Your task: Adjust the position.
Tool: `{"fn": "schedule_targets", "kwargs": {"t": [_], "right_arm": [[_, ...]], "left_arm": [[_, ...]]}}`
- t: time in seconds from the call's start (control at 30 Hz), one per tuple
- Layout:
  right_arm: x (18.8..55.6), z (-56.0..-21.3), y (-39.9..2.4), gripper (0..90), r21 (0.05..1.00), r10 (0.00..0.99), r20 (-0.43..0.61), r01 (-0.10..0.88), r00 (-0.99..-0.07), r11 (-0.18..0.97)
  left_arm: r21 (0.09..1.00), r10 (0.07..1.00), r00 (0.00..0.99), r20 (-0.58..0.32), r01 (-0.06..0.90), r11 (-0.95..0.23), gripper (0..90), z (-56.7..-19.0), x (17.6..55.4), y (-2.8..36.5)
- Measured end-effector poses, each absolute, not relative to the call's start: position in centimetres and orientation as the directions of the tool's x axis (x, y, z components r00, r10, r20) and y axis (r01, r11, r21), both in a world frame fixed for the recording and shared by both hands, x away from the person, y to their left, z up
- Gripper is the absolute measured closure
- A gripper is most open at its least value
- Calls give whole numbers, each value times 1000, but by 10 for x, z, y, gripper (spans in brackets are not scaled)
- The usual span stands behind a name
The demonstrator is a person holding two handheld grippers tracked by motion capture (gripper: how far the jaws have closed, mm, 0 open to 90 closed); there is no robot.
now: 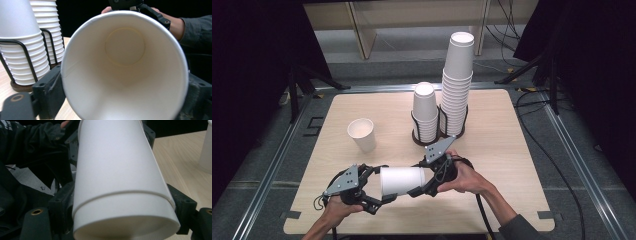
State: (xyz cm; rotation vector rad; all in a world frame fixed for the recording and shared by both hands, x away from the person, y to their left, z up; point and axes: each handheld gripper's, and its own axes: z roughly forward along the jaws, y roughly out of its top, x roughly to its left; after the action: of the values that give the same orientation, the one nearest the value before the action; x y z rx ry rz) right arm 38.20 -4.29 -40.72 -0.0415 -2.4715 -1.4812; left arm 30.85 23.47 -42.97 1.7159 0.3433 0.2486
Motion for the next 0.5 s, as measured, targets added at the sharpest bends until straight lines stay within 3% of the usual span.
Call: {"fn": "schedule_targets", "kwargs": {"t": [0.17,0.37,0.5], "right_arm": [[377,-401,-41,157,811,-49,141,87,-989,578],[364,-383,-40,158,723,10,-9,1,-1000,691],[358,-381,-33,161,689,-7,-65,-50,-998,723]], "left_arm": [[967,368,930,8,86,-239,139,-431,308,232],[936,386,922,41,100,-339,142,-432,308,230],[917,392,918,59,105,-385,142,-430,306,226]]}}
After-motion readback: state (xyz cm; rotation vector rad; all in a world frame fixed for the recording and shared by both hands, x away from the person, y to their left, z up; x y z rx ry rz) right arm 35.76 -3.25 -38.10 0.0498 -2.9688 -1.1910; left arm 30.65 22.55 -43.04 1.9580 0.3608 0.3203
